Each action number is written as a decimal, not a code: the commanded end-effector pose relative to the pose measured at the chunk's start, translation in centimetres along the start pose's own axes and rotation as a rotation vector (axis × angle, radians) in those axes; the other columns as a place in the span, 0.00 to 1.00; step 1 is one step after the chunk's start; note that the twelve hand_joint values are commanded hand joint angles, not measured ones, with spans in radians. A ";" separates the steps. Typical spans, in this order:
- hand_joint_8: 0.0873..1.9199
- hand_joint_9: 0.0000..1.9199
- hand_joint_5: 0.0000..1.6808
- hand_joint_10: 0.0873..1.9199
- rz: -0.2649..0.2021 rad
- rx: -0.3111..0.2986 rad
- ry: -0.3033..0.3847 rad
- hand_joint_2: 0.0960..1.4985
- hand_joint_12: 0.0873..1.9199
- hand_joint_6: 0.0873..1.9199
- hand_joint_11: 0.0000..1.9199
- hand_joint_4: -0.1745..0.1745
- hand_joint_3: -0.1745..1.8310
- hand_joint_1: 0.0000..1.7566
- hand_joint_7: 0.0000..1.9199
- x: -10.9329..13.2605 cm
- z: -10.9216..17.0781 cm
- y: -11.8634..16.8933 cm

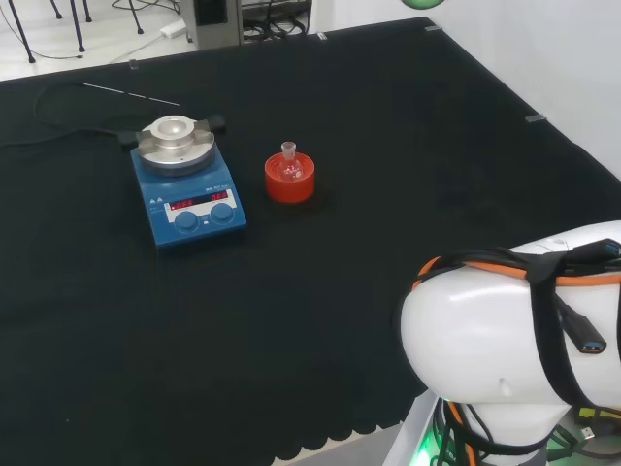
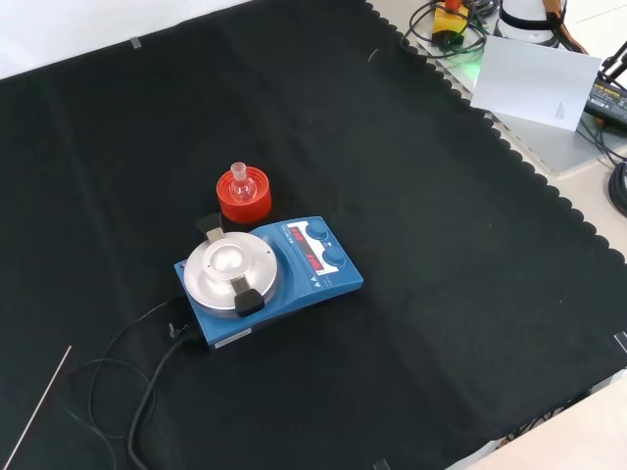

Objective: Pick up the round-bottom flask.

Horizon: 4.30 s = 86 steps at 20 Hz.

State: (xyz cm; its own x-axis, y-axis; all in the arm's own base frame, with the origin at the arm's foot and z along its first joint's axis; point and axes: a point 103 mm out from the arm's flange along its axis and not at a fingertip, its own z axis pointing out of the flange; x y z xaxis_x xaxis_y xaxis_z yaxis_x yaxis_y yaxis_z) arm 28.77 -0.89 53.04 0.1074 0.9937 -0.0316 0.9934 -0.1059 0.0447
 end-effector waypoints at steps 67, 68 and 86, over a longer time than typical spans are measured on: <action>0.25 0.18 0.23 0.28 0.027 0.262 0.284 0.50 0.60 0.00 0.00 0.41 0.39 0.41 0.13 -0.2 34.0 19.8; 0.25 0.18 0.23 0.28 0.026 0.263 0.294 0.50 0.60 0.00 0.00 0.41 0.39 0.41 0.13 0.5 34.6 19.8; 0.26 0.20 0.37 0.27 0.023 0.224 0.471 0.39 0.64 0.00 0.00 0.49 0.45 0.50 0.15 -0.5 39.7 20.8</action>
State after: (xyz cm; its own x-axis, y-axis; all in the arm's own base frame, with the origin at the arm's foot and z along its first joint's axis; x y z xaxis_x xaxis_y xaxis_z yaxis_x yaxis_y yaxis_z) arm 50.36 -5.15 15.63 0.1678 0.8965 0.4102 0.9764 -0.0936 -0.1948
